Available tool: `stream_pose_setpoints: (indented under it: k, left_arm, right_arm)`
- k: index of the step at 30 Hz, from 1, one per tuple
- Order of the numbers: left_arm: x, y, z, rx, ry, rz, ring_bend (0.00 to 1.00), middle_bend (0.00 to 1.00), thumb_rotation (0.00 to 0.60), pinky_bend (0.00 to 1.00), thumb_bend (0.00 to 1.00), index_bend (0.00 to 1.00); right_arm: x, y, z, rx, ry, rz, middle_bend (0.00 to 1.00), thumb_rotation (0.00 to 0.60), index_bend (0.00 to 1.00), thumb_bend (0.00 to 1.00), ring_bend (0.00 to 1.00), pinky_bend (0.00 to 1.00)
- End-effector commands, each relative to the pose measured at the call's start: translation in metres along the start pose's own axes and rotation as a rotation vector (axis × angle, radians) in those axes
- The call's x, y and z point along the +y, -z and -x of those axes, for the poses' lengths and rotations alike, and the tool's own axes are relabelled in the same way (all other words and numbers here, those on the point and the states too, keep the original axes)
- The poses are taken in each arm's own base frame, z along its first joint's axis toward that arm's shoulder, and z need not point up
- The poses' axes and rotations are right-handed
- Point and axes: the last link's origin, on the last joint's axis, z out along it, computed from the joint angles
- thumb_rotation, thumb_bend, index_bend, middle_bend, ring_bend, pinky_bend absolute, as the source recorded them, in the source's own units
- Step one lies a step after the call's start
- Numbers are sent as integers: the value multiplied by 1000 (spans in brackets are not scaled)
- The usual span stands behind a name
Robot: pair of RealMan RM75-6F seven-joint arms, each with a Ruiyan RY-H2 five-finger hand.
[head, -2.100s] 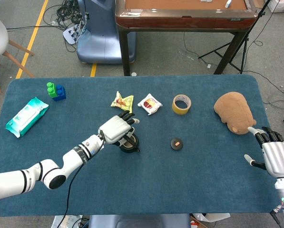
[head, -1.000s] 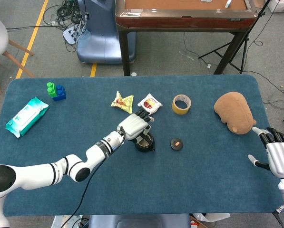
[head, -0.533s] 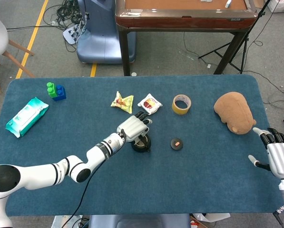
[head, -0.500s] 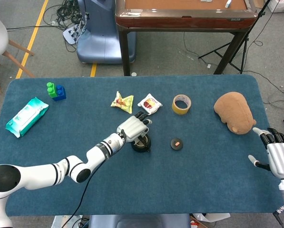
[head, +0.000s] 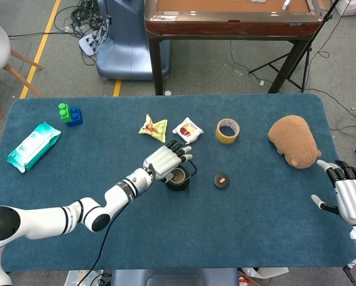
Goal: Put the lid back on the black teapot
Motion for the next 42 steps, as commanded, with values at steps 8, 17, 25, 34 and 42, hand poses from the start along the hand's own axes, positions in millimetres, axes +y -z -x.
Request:
stream_pose_setpoints:
  k: [8,17,25,34,42]
  left_arm:
    - [-26,30,-4,34,-33,-58,0,34,600,0,357,107]
    - [-76,81,-12,141,31,-204,0,34,600,0,357,108]
    - [-129,154,2,195,120,-397,0,34,600,0,357,109]
    - [-156,235,40,193,162,-567,0,34,600,0,358,109]
    - [-155,289,65,235,210,-671,0,34,600,0,357,109]
  right_arm:
    - [-4,-3,-2,3,1,-18,283,600,209,150,160,228]
    - [-12,-9,-4,-10,13,-61,285,600,209,149,160,228]
    - [-29,-20,-2,-61,32,-153,328,600,232,149,160,228]
    - [-60,-40,2,-133,84,-297,379,600,265,149,210,229]
    - [-97,-66,9,-195,144,-422,385,600,305,150,215,229]
